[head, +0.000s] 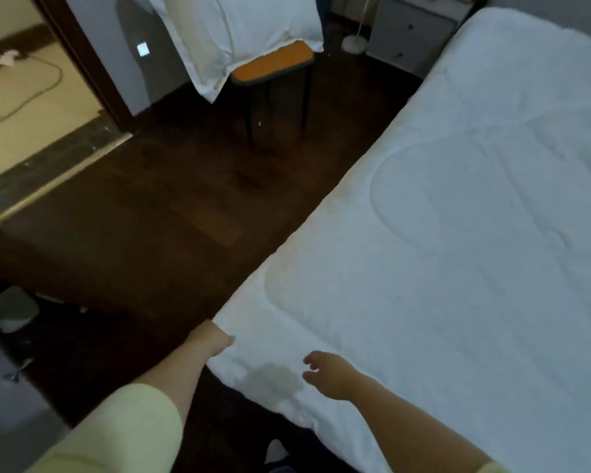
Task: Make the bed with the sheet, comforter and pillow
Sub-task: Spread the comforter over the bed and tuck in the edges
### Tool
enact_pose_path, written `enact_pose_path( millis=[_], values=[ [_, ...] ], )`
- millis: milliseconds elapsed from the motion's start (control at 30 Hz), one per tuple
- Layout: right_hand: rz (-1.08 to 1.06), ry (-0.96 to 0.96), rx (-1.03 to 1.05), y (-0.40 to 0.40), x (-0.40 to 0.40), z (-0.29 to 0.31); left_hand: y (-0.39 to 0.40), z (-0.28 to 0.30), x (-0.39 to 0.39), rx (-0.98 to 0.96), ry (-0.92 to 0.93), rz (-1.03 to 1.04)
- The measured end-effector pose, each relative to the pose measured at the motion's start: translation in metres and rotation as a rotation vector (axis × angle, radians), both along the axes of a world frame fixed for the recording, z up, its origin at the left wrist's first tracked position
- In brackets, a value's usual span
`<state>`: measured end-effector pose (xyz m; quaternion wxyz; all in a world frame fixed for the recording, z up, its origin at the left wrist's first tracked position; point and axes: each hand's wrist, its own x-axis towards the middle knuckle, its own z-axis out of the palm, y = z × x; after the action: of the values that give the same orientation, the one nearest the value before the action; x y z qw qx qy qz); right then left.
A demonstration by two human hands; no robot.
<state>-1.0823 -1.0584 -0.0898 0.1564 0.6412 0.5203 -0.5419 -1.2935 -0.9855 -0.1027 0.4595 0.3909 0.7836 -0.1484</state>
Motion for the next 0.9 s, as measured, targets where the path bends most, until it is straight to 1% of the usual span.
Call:
enact_pose_path(
  millis=[33, 167, 233, 333, 367, 400, 433, 467, 500, 600, 667, 767, 900],
  values=[
    [-0.045, -0.039, 0.027, -0.003, 0.019, 0.009, -0.001, 0.008, 0.017, 0.027, -0.054, -0.049],
    [-0.293, -0.198, 0.176, -0.037, 0.118, 0.067, -0.002, 0.071, 0.124, 0.203, -0.251, -0.199],
    [-0.413, -0.222, 0.237, -0.064, 0.161, 0.094, -0.015, 0.107, 0.182, 0.271, -0.355, -0.295],
    [-0.603, -0.216, 0.288, -0.132, 0.227, 0.140, -0.065, 0.165, 0.286, 0.338, -0.536, -0.401],
    [-0.643, -0.204, 0.299, -0.155, 0.246, 0.148, -0.086, 0.180, 0.316, 0.340, -0.576, -0.436],
    [-0.712, -0.226, 0.324, -0.202, 0.277, 0.167, -0.126, 0.198, 0.368, 0.324, -0.631, -0.498],
    [-0.723, -0.222, 0.341, -0.221, 0.292, 0.169, -0.146, 0.205, 0.391, 0.314, -0.654, -0.522],
    [-0.789, -0.249, 0.354, -0.269, 0.322, 0.184, -0.191, 0.216, 0.438, 0.309, -0.713, -0.590],
    [-0.807, -0.256, 0.368, -0.288, 0.337, 0.187, -0.211, 0.222, 0.459, 0.309, -0.738, -0.611],
    [-1.033, -0.320, 0.381, -0.426, 0.410, 0.212, -0.334, 0.236, 0.561, 0.244, -0.868, -0.772],
    [-1.169, -0.384, 0.362, -0.520, 0.452, 0.225, -0.414, 0.242, 0.615, 0.166, -0.916, -0.859],
    [-1.348, -0.403, 0.364, -0.614, 0.498, 0.236, -0.489, 0.247, 0.667, 0.109, -0.912, -0.959],
    [-1.506, -0.377, 0.467, -0.696, 0.560, 0.246, -0.559, 0.237, 0.744, 0.137, -0.867, -1.015]
  ],
)
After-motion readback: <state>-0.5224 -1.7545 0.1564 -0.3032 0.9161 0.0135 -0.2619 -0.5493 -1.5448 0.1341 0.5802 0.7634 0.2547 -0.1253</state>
